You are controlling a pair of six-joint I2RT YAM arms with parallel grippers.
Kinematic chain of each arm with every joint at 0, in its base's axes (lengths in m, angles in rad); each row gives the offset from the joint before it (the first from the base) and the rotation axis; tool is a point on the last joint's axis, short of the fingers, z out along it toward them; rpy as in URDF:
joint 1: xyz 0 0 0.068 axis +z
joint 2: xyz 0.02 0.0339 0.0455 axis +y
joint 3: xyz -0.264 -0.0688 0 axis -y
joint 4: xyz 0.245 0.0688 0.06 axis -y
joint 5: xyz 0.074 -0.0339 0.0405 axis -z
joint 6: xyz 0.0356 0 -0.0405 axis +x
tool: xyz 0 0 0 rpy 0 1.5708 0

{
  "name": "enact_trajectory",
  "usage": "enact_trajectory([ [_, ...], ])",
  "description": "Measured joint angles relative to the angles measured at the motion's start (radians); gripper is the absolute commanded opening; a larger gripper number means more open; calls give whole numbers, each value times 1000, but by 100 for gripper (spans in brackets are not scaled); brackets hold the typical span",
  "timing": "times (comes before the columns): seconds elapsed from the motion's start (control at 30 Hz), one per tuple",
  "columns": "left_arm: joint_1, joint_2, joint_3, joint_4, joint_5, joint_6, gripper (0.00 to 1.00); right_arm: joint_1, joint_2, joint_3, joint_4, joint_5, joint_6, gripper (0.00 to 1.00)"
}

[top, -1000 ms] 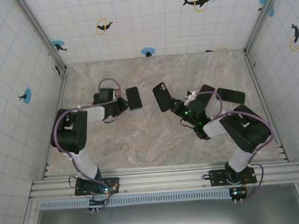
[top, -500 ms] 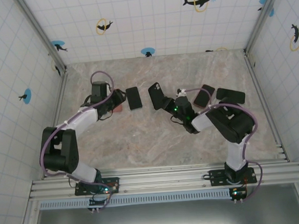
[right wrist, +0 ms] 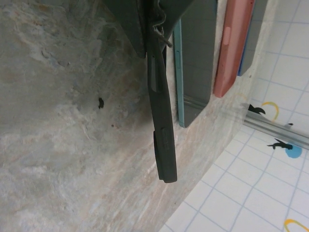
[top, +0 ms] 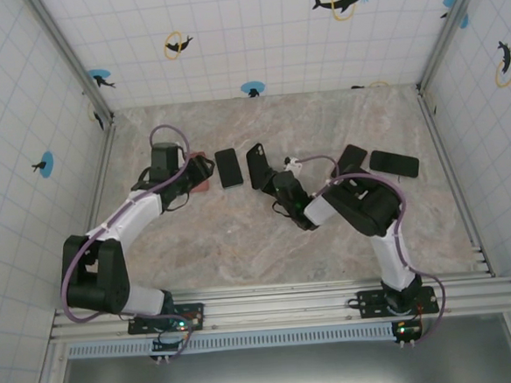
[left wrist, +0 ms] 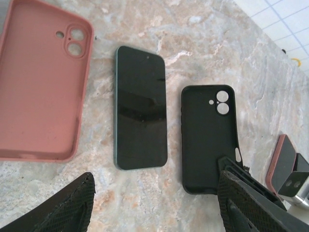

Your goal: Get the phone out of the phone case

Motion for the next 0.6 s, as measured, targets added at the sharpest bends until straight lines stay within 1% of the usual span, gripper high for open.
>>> enact_trajectory([
  [0.4, 0, -2, -26, -14, 0, 4, 70, 21, 82, 54, 68, 63, 18, 6],
  [0.6, 0, -2, -28, -14, 2, 7, 70, 28, 118, 107, 79, 55, 37, 6],
])
